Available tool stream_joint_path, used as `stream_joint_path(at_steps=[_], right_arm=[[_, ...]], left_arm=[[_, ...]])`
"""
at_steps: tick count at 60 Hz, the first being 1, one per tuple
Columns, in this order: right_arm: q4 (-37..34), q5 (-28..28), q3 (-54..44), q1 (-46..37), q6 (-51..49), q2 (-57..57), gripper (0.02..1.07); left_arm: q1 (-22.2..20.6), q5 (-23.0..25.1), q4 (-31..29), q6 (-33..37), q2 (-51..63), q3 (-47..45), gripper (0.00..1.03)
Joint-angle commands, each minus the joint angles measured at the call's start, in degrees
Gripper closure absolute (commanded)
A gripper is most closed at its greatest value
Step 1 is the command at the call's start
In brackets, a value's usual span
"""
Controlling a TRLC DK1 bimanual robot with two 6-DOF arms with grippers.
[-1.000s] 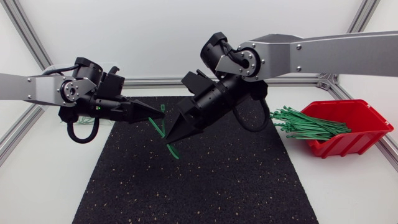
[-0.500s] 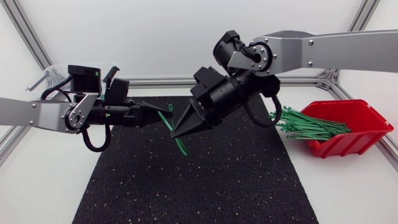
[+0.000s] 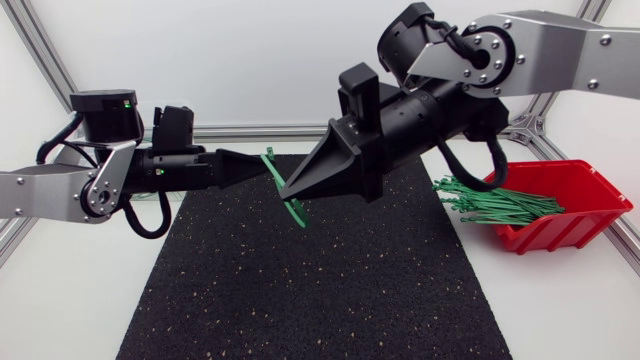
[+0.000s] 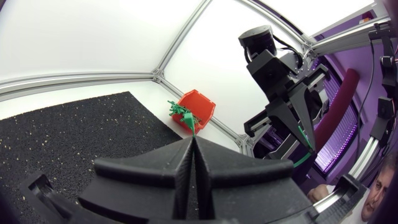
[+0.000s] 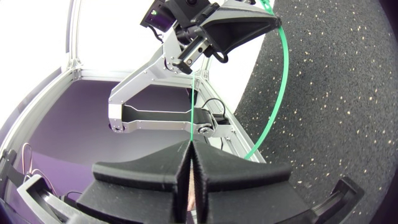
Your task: Take a green cable tie from the red box, thread the tail through the head to close it, then place it in the transparent bin on the left.
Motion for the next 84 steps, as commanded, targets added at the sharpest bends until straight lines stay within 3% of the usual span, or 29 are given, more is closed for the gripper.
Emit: stream_joint_path(at_steps=[1, 20, 36, 68, 84], right_arm=[[-0.38, -0.78, -1.8, 0.24, 7.68, -2.24, 1.02], [-0.11, 0.36, -2.67, 0.33, 19.64, -2.5, 1.02], [-1.69, 2.12, -1.09, 0.5, 23.06, -1.62, 1.02], [-5.74, 5.02, 5.06, -0.29, 26.67, 0.05, 1.01], [-5.56, 5.46, 9.02, -0.47, 31.06, 1.89, 1.01]], left_arm=[[-0.75, -0.75, 1.31, -2.93, -1.05, -1.39, 1.0], [-2.42, -4.97, 6.14, -7.76, -2.72, -3.32, 1.0], [-3.57, -8.57, 9.75, -8.82, -4.13, -5.87, 1.0], [-5.06, -9.01, 12.47, -17.26, -4.04, -4.55, 1.0], [-6.56, -9.01, 12.47, -17.78, -3.25, -3.68, 1.0]])
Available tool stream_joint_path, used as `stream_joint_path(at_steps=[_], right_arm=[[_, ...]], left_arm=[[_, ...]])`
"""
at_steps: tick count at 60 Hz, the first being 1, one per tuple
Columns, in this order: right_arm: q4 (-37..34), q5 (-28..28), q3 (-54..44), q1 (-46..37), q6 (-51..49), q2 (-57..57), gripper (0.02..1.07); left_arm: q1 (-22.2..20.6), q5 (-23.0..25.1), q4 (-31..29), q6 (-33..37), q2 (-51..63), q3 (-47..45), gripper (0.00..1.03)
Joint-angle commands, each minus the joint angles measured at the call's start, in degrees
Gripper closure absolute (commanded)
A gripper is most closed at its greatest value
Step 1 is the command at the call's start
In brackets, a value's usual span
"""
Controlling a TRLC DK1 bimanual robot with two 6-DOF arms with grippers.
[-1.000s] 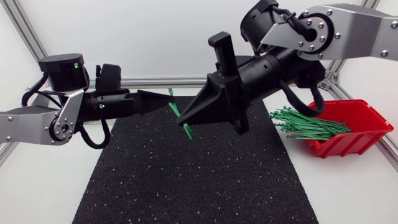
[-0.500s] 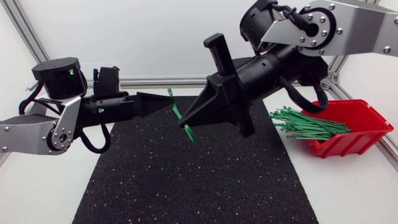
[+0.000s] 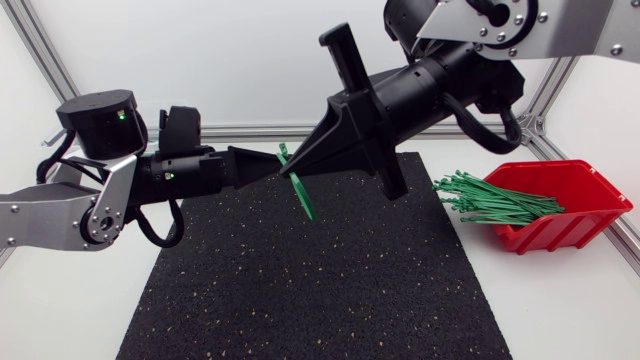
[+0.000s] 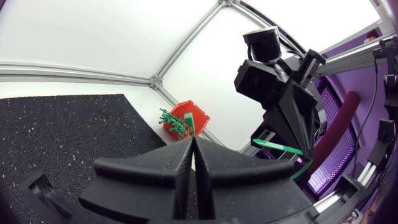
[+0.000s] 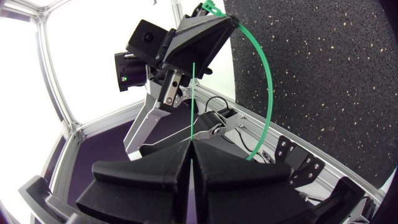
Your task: Take a green cable tie from the red box, thread the tail through the head to close it, then place it in the transparent bin on the left.
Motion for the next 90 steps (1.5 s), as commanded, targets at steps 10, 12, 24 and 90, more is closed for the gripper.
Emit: stream_joint_path(at_steps=[10, 12, 24, 90], right_arm=[[-1.41, 0.34, 4.0, -1.15, 5.11, 2.69, 1.01], [-1.59, 0.34, 4.35, -1.15, 5.28, 2.86, 1.01], [-2.82, 0.34, 6.28, -1.5, 6.42, 4.01, 1.01], [-2.29, 0.26, 7.78, -2.99, 6.78, 5.06, 1.01]], left_arm=[[-0.59, -0.38, 0.95, -1.96, 0.64, 1.29, 1.0], [-0.5, -0.29, 0.95, -1.96, 0.73, 1.29, 1.0], [-0.41, -0.12, 1.13, -2.84, 0.38, 1.2, 1.0], [-1.56, -0.29, 3.59, -4.68, -1.82, -0.12, 1.0]])
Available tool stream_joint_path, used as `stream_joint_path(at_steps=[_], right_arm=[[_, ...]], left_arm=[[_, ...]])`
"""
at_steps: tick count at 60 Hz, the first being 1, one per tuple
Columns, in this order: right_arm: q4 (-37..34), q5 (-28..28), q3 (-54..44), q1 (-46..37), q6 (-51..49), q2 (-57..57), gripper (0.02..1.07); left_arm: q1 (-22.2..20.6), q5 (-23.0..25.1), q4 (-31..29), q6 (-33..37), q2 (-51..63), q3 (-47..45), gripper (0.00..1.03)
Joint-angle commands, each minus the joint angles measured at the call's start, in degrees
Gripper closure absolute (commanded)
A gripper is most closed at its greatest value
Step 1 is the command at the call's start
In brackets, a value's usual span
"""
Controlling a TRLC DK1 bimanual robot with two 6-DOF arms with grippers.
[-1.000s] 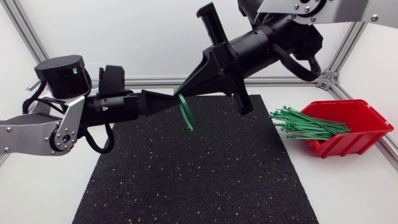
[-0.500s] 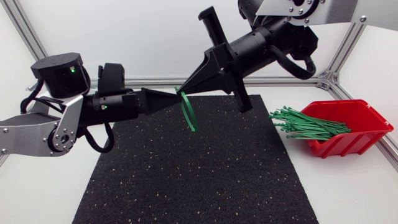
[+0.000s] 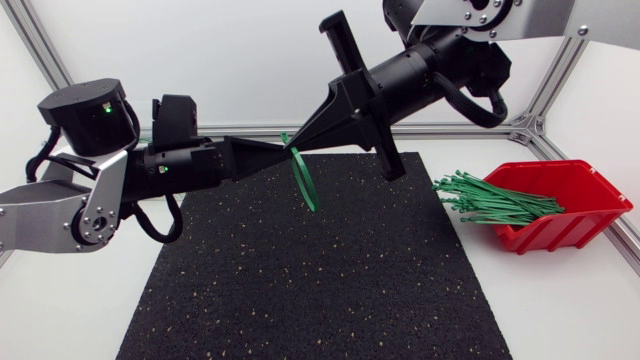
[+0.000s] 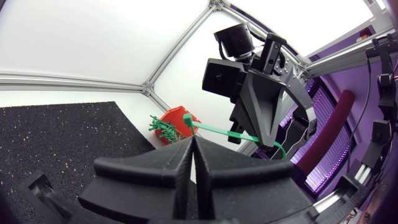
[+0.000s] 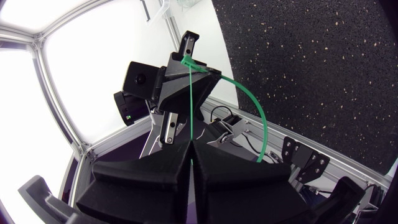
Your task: Take a green cable tie from the red box, thread the tail through the head to close it, then place it in the transparent bin on the left.
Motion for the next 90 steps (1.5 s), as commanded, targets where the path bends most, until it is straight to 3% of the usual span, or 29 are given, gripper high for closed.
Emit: stream_joint_path(at_steps=[1, 84, 90], right_arm=[[0.14, 0.15, 1.15, -0.26, 2.01, -0.14, 1.01], [1.28, -0.03, -0.16, -0.88, 2.01, -0.93, 1.01], [3.74, -0.2, -1.39, -0.79, 2.1, -1.02, 1.01]], left_arm=[[-0.33, -0.12, 1.34, -1.69, 0.54, -0.25, 1.0], [-0.16, -0.12, 2.83, -1.78, 0.98, -0.95, 1.0], [-0.07, -0.12, 2.83, -1.69, 1.07, -0.95, 1.0]])
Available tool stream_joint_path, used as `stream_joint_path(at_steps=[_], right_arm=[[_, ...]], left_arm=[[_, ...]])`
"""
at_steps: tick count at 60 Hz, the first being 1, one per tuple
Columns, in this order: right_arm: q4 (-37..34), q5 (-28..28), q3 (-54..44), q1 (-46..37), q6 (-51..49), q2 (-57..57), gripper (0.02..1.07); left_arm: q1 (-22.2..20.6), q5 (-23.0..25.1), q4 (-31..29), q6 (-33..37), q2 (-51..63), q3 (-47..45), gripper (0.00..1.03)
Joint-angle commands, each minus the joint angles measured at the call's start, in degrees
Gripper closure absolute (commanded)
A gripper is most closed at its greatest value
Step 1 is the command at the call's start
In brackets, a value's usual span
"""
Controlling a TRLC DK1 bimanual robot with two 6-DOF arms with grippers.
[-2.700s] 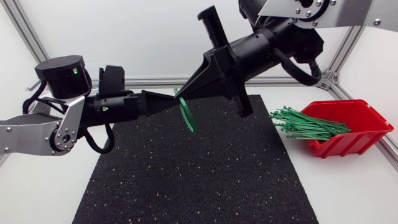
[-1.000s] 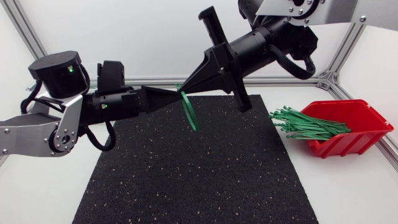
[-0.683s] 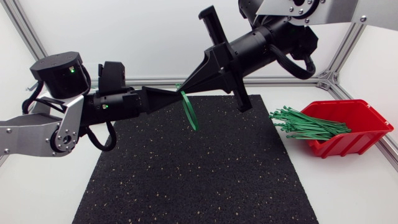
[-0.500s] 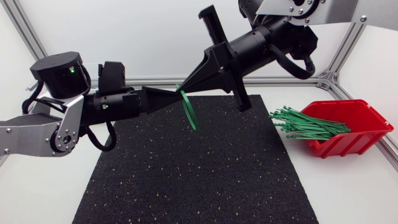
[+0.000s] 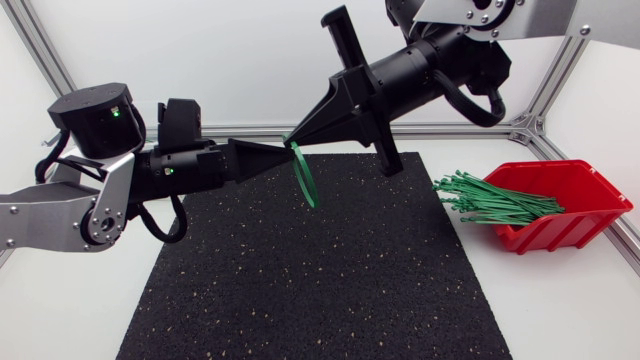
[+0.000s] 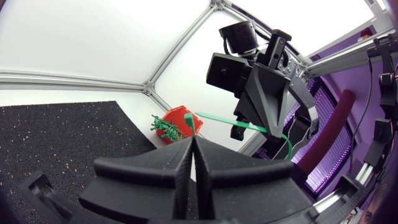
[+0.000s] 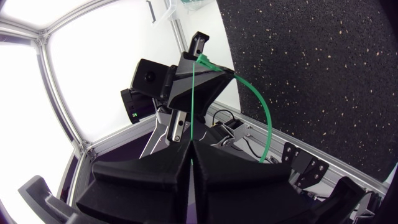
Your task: Take a green cable tie from the red box, thread the tail through the head to close it, then place it in the transparent bin on the left.
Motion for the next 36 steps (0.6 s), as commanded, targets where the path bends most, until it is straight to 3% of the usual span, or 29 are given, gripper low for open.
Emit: stream_joint_path(at_steps=[1, 11, 36], right_arm=[[1.29, -0.18, -1.5, -0.48, 1.99, -0.95, 1.01], [15.18, 3.07, -8.62, -0.22, 8.05, -4.12, 1.01], [15.62, 3.07, -10.12, 0.57, 10.34, -8.16, 1.01]], left_arm=[[-0.09, -0.12, 0.93, -1.69, -0.88, -0.93, 1.0], [0.26, -0.12, 0.93, -1.51, -0.88, -1.02, 1.0], [0.61, -0.21, 1.11, -1.43, -0.26, -0.67, 1.0]])
